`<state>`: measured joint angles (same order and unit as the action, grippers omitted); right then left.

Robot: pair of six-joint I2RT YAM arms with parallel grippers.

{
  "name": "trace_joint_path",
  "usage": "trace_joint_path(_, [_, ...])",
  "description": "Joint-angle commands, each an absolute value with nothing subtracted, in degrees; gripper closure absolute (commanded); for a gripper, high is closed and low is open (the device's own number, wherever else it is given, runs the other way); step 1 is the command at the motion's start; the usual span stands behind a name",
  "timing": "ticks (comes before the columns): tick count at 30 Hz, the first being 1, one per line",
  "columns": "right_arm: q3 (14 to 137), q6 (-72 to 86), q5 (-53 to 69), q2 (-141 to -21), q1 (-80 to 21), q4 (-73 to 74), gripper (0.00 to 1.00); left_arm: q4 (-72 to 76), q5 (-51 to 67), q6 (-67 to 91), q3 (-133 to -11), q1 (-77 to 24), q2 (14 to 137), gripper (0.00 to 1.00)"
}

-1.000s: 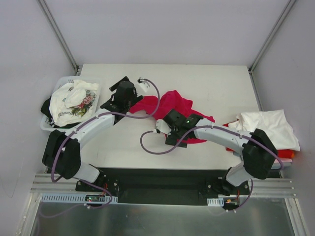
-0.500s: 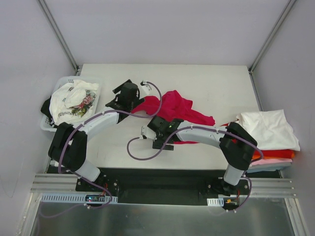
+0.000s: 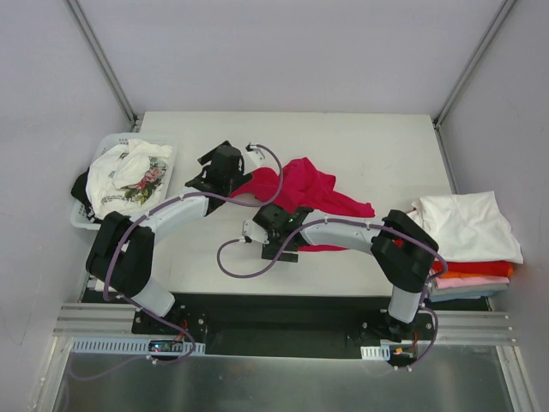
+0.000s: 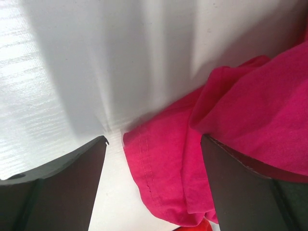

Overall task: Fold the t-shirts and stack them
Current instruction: Flatten out the tshirt

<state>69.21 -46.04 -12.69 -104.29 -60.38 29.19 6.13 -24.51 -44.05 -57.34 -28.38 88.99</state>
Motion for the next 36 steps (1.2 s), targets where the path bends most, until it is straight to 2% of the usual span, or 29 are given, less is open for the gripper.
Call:
trace_joint_path(1, [70.9,-45.1,-11.3,-104.5,-60.6,28.6,0.17,8.3,-24.3,-43.2,-56.6,-27.8,87.6,0.21])
trace_joint_path(22, [66.0,-45.6,-9.1,-103.5,-59.7,29.4,0.3,8.6,-24.8,-43.0,-55.1,-27.8,86.7,0.21])
trace_joint_path(33, [67.6,-46.4,-6.9,-104.9,-57.3,29.4,0.32,8.5,-23.4,-40.9,-53.5,-27.8,88.2,0.22])
trace_joint_path(36, [67.9,-46.4,-6.9,-104.9,-56.8,29.5,0.32,2.8,-19.9,-37.4,-54.0,-27.9,89.6,0.23])
